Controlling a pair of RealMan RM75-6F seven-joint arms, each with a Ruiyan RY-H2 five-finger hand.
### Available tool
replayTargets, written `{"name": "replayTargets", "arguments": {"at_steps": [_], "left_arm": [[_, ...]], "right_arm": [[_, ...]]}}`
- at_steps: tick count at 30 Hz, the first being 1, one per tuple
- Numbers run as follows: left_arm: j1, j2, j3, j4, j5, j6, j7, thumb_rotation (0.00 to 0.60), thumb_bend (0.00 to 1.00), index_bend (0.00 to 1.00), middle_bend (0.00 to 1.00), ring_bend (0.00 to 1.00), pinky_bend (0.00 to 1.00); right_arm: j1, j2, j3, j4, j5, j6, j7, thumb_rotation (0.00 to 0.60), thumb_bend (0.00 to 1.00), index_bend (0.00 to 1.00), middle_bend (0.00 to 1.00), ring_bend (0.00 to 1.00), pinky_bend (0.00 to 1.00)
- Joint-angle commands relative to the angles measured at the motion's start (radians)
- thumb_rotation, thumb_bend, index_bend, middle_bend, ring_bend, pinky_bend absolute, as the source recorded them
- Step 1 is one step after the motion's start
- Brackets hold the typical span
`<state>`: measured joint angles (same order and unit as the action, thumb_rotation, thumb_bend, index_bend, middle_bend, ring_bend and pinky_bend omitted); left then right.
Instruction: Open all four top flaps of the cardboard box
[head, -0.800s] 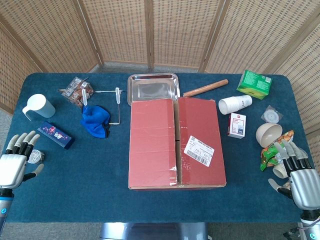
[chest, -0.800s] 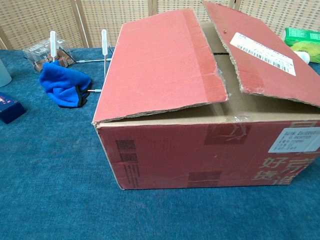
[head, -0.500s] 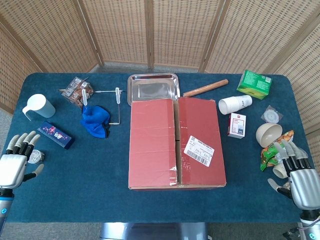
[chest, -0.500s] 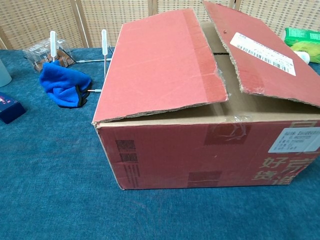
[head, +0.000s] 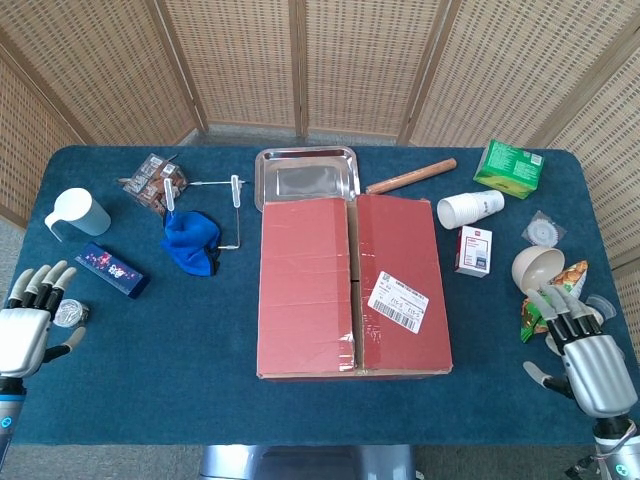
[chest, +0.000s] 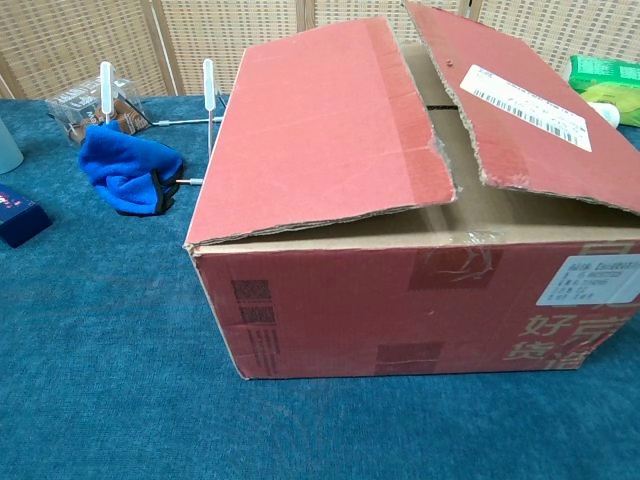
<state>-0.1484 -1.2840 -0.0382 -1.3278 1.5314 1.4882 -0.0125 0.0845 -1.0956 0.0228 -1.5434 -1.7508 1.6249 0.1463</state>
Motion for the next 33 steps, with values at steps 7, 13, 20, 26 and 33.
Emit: {"name": "replayTargets", "arguments": {"at_steps": [7, 13, 20, 26, 33], "left_arm": [[-0.004, -0.007, 0.0, -0.002, -0.006, -0.013, 0.024, 0.6, 0.06, 0.0, 0.0, 0.0, 0.0], [-0.006, -0.011, -0.002, 0.005, -0.01, -0.018, 0.025, 0.6, 0.06, 0.0, 0.0, 0.0, 0.0], [-0.009, -0.014, -0.004, 0.005, -0.011, -0.02, 0.028, 0.6, 0.06, 0.0, 0.0, 0.0, 0.0], [-0.014, -0.025, -0.008, 0.019, -0.029, -0.04, 0.04, 0.6, 0.06, 0.0, 0.0, 0.0, 0.0], [-0.018, -0.035, -0.014, 0.038, -0.054, -0.064, 0.042, 0.6, 0.06, 0.0, 0.0, 0.0, 0.0]], "right_arm": [[0.055, 0.065, -0.059, 0.021, -0.134, 0.005, 0.206, 0.6, 0.0, 0.0, 0.0, 0.0, 0.17], [0.088, 0.062, -0.056, 0.018, -0.16, -0.004, 0.212, 0.6, 0.0, 0.0, 0.0, 0.0, 0.17], [0.153, 0.044, -0.047, -0.025, -0.194, -0.056, 0.197, 0.6, 0.0, 0.0, 0.0, 0.0, 0.17], [0.202, 0.071, -0.048, -0.082, -0.215, -0.1, 0.186, 0.6, 0.0, 0.0, 0.0, 0.0, 0.17], [0.25, 0.101, -0.057, -0.127, -0.241, -0.142, 0.195, 0.6, 0.0, 0.0, 0.0, 0.0, 0.17]]}}
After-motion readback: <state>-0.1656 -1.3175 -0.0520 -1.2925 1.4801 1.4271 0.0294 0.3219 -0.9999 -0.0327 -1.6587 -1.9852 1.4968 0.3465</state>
